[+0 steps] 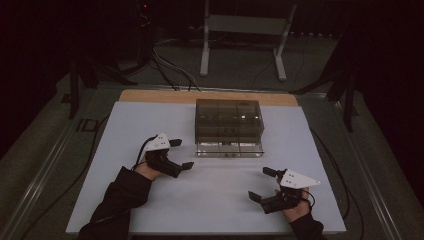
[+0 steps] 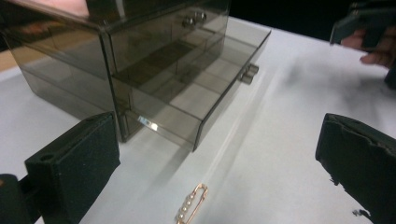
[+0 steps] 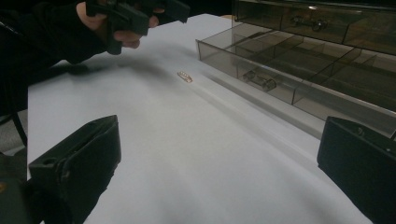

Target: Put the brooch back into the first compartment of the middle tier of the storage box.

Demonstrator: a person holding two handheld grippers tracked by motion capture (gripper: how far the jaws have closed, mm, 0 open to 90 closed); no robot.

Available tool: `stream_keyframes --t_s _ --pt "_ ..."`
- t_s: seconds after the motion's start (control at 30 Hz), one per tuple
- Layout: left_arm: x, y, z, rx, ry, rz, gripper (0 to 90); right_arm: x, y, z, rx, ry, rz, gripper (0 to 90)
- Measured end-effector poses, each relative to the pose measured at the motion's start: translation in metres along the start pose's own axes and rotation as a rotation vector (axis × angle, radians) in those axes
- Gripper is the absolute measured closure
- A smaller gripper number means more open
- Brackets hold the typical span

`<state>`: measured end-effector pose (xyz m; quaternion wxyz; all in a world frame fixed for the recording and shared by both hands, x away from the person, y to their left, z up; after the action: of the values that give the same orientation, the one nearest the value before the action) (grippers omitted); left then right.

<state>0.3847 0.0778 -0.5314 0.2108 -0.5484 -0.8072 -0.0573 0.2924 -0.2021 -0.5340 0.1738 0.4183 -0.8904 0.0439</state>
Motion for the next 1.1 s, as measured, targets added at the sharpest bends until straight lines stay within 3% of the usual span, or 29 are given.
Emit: stream_keyframes --t_s 0.1,0.3,0.43,0.5,0.6,0.73,1.1 --pt "-0.001 0.004 0.004 0.035 0.029 -0.002 4.2 0.000 0.000 0.001 -0.004 0.003 -0.001 0.0" --pt "-0.007 0.010 0.014 0.053 0.093 -0.039 6.3 -0.001 0.000 0.001 0.000 0.006 -0.002 0.0" --pt "-0.008 0.013 0.016 0.042 0.110 -0.066 8.5 -0.001 0.000 0.001 -0.006 0.003 -0.002 0.0" --pt "-0.007 0.014 0.016 0.037 0.111 -0.077 14.8 -0.001 0.000 0.001 0.001 0.007 -0.002 0.0" --pt "-0.007 0.014 0.017 0.051 0.114 -0.062 17.5 -0.001 0.000 0.001 -0.006 0.004 -0.003 0.0" --pt "-0.010 0.013 0.022 0.053 0.159 -0.046 24.3 -0.001 0.000 0.001 0.000 0.007 -0.001 0.0" --pt "-0.019 0.013 0.032 0.041 0.249 -0.058 42.6 -0.001 0.000 0.002 -0.005 0.011 -0.004 0.0"
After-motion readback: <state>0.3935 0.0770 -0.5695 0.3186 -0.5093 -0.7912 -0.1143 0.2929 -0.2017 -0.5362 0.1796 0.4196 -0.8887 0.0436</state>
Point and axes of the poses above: each handheld gripper's, and its own axes: x roughly backward along the jaws, z roughly out of its underside, y roughly to its left, the point moved 8 cm from there along -x, roughly forward along the jaws, and after that the axes turned 5 degrees about z, right-handed, at the moved point
